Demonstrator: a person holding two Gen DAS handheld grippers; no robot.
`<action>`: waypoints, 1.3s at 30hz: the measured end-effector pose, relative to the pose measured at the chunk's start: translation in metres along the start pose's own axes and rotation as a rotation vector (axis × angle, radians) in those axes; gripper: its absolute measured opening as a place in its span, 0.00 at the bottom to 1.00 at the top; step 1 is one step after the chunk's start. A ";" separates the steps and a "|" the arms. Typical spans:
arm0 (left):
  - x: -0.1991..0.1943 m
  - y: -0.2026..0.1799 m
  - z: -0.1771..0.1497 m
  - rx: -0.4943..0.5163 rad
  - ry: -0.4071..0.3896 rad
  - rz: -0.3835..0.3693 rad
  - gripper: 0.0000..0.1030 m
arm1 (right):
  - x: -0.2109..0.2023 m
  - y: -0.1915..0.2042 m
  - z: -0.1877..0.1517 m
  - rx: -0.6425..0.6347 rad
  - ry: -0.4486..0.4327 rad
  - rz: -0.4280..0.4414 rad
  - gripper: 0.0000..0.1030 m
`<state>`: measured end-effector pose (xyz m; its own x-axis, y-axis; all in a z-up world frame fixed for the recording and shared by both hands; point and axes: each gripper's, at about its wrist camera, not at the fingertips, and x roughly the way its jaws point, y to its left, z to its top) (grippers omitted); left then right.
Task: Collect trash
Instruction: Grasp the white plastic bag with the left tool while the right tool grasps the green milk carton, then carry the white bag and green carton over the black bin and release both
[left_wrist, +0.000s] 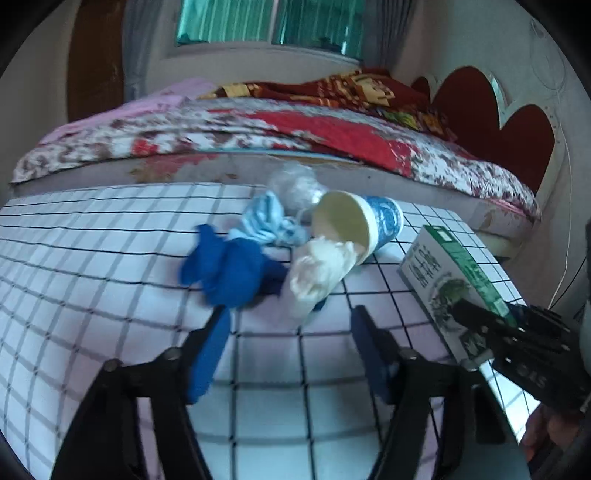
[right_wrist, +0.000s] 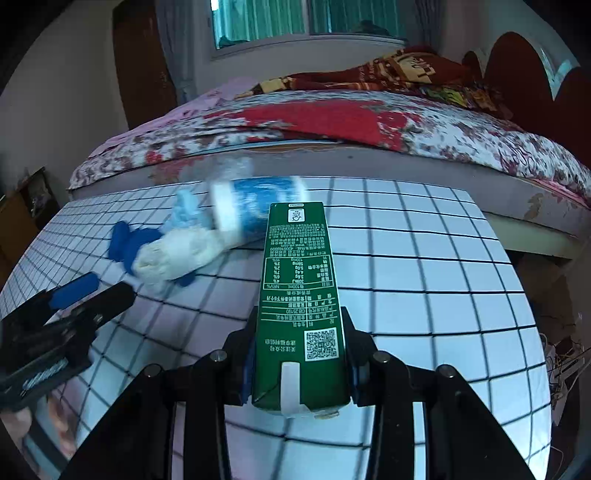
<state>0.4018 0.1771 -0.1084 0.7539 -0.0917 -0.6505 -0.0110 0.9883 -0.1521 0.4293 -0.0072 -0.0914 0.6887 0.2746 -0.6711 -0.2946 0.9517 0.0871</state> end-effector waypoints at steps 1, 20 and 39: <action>0.006 -0.001 0.002 0.001 0.015 -0.009 0.53 | 0.001 -0.005 0.001 0.010 0.003 0.003 0.38; -0.024 -0.030 -0.001 0.069 0.001 -0.011 0.13 | -0.028 -0.032 -0.007 0.032 -0.034 -0.009 0.38; -0.115 -0.052 -0.046 0.092 -0.026 0.086 0.13 | -0.121 -0.014 -0.046 -0.040 -0.096 0.044 0.38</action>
<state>0.2852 0.1305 -0.0599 0.7695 -0.0041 -0.6386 -0.0168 0.9995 -0.0267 0.3202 -0.0596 -0.0453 0.7341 0.3294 -0.5938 -0.3503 0.9328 0.0844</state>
